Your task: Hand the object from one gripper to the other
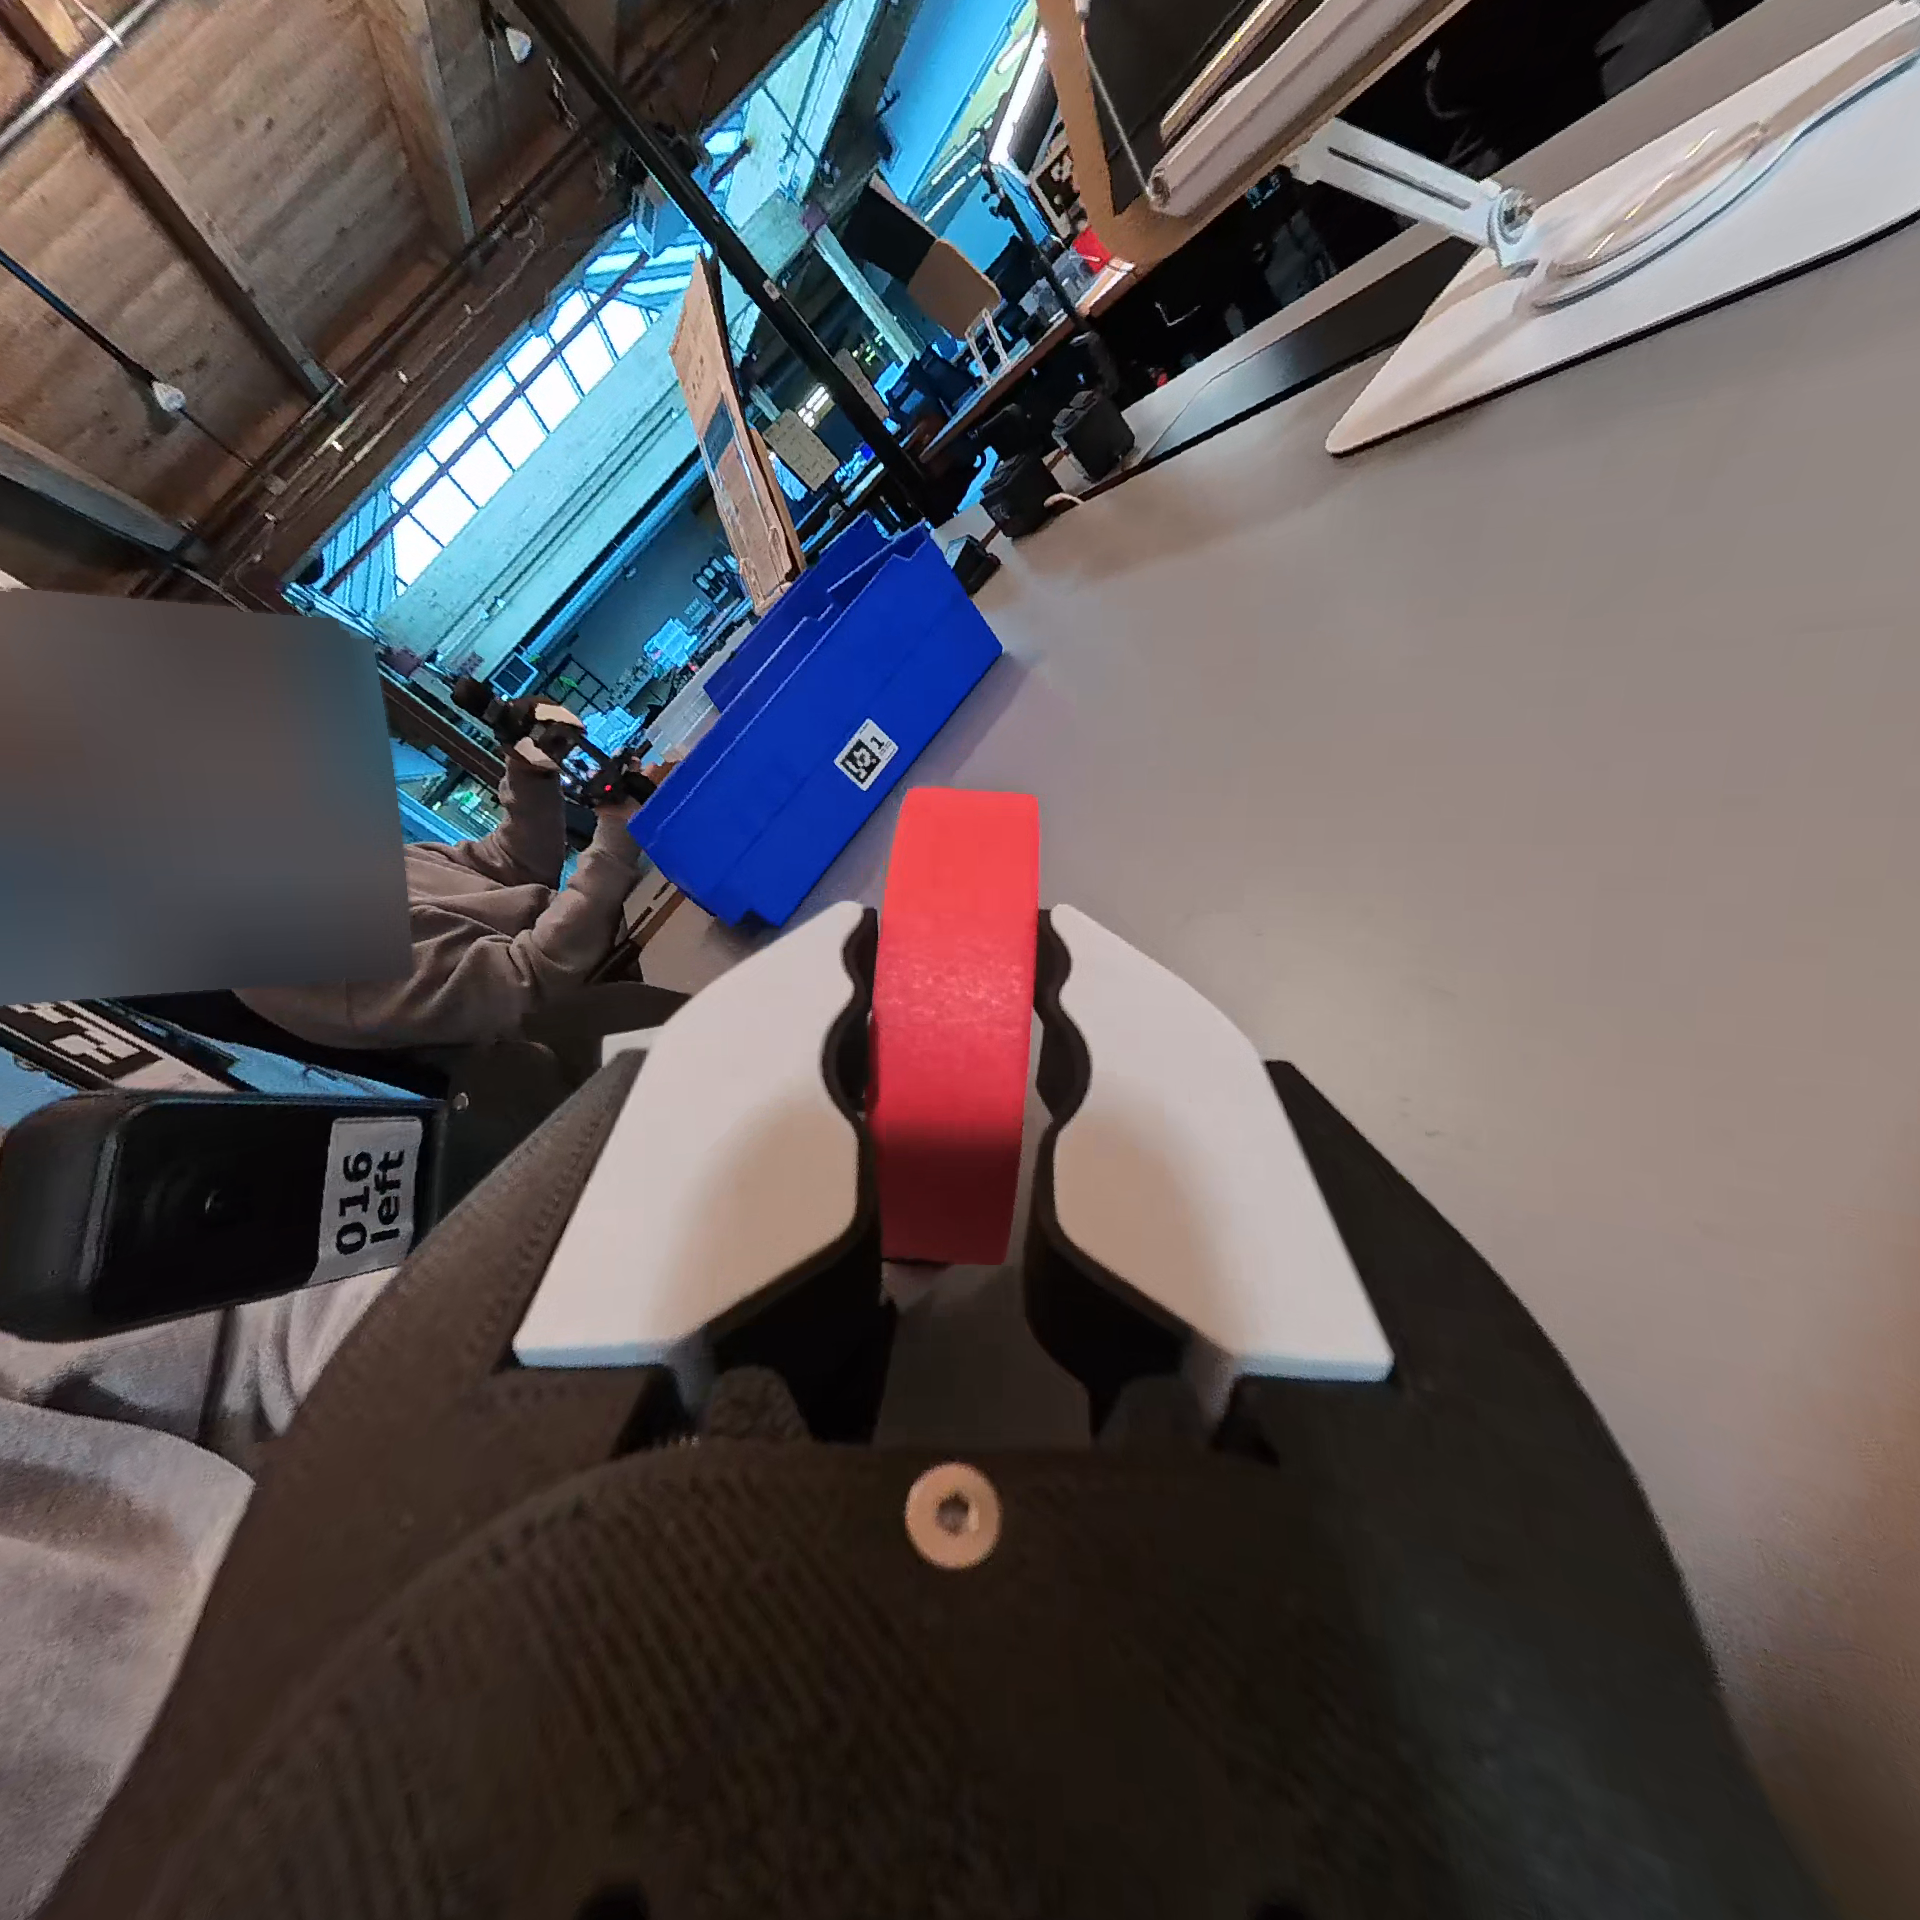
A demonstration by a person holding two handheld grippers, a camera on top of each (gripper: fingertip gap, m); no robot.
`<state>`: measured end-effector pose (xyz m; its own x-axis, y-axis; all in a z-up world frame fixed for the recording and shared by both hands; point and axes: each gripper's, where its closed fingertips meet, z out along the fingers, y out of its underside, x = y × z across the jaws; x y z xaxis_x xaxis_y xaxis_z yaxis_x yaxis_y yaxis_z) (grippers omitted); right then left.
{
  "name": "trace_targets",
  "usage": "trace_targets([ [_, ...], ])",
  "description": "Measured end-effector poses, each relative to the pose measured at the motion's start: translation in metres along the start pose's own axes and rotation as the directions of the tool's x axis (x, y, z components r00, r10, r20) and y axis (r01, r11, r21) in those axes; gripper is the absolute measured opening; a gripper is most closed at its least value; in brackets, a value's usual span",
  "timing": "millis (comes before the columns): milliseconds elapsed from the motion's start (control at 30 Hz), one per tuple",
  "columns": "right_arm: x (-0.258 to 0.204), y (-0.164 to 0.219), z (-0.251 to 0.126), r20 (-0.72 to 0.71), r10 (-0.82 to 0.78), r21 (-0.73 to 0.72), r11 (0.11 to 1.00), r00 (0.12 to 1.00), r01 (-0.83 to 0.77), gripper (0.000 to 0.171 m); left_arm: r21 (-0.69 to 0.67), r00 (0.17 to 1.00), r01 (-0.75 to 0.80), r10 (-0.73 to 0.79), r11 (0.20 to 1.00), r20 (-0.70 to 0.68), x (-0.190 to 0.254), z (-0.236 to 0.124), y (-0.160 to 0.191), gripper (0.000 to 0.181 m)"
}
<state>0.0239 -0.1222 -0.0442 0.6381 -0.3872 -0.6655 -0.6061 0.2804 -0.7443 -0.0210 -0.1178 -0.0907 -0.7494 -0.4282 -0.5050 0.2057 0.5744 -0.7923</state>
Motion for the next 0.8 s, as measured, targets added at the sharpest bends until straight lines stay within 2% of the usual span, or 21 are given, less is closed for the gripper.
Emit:
trace_targets([
  [33, -0.001, 0.001, 0.001, -0.004, -0.01, -0.006, 1.0, 1.0, 0.01, 0.029, -0.007, 1.0, -0.016, 0.016, 1.0, 0.002, 0.001, 0.0, 0.001, 0.033],
  [200, 0.0, 0.007, 0.004, -0.024, -0.063, -0.036, 0.997, 0.998, 0.062, 0.029, -0.026, 0.983, -0.181, 0.181, 0.983, -0.005, 0.014, 0.003, 0.006, 0.014],
  [300, -0.001, 0.009, 0.005, -0.025, -0.101, -0.046, 0.994, 0.995, 0.1, 0.029, -0.024, 0.983, -0.183, 0.182, 0.983, -0.011, 0.015, 0.004, 0.005, 0.015],
  [400, -0.003, 0.003, 0.003, -0.025, -0.118, -0.004, 0.993, 0.993, 0.118, 0.029, -0.012, 0.993, -0.114, 0.114, 0.993, -0.019, 0.009, 0.003, 0.004, 0.013],
  [533, 0.0, -0.001, 0.002, -0.04, -0.138, 0.017, 0.99, 0.99, 0.139, 0.05, 0.027, 0.999, -0.041, 0.042, 0.999, -0.033, 0.004, 0.0, -0.002, 0.012],
  [600, -0.002, -0.003, 0.002, -0.031, -0.141, 0.03, 0.989, 0.989, 0.142, 0.054, 0.05, 0.999, 0.009, -0.007, 0.999, -0.04, 0.002, -0.002, -0.006, 0.012],
  [800, -0.009, -0.008, -0.001, -0.003, -0.165, 0.064, 0.984, 0.986, 0.165, 0.058, 0.142, 0.96, 0.278, -0.268, 0.95, -0.084, -0.024, -0.012, -0.014, 0.012],
])
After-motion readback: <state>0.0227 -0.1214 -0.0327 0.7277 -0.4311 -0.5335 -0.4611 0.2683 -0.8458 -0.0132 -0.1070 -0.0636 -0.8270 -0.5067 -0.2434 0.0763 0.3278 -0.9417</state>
